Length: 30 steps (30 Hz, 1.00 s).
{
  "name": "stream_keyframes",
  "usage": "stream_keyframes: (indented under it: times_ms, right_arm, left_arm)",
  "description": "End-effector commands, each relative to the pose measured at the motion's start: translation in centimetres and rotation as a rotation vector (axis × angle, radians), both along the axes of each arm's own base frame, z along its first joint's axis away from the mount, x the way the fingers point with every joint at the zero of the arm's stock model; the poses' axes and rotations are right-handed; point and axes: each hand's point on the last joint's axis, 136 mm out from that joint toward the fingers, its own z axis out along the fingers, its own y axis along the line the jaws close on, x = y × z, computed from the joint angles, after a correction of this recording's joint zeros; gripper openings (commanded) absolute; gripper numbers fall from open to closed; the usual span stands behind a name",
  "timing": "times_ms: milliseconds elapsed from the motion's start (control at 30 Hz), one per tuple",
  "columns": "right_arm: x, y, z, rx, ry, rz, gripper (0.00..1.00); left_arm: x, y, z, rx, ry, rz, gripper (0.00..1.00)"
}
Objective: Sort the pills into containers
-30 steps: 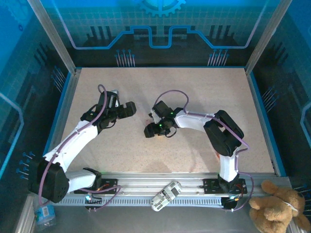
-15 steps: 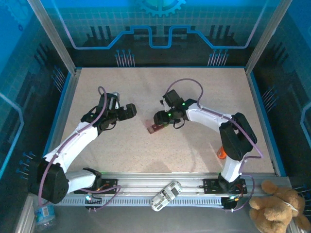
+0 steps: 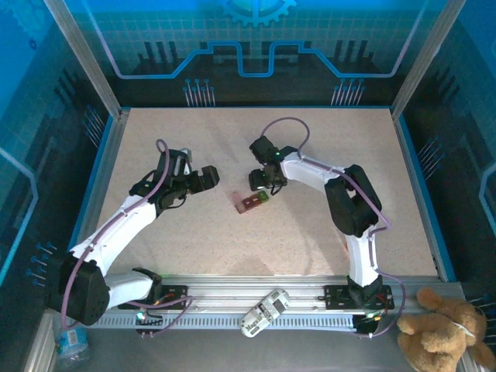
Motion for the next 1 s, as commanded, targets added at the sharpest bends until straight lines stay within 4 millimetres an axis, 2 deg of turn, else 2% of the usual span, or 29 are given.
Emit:
stream_keyframes:
  times_ms: [0,367,533,633,800,967]
  right_arm:
    - [-0.3,-1.5,-1.0,-0.078,0.019,-0.012,0.70]
    - [-2.0,-3.5,-1.4,-0.101,0.023,-0.034,0.70]
    - [-2.1,-4.0,-0.7,-0.083,0.010,-0.044,0.70]
    - [-1.6,-3.9,1.0,-0.058,-0.020,-0.040,0.71]
    - [-0.9,-3.9,6.3,-0.012,-0.113,-0.030,0.71]
    - [-1.4,-6.4,12.3,-0.021,-0.234,-0.078,0.81]
  left_arm:
    - [-0.2,-0.3,0.2,-0.037,-0.007,-0.002,0.99]
    - [0.0,-0.6,0.2,-0.044,-0.009,-0.010,0.99]
    - [-0.1,-0.6,0.0,-0.050,-0.007,-0.012,0.99]
    - [-0.1,-0.7,-0.1,-0.053,-0.005,-0.013,0.99]
    - [-0.3,-0.8,0.0,-0.059,-0.008,-0.019,0.99]
    - [-0.7,-1.7,0.3,-0.078,-0.016,-0.045,0.99]
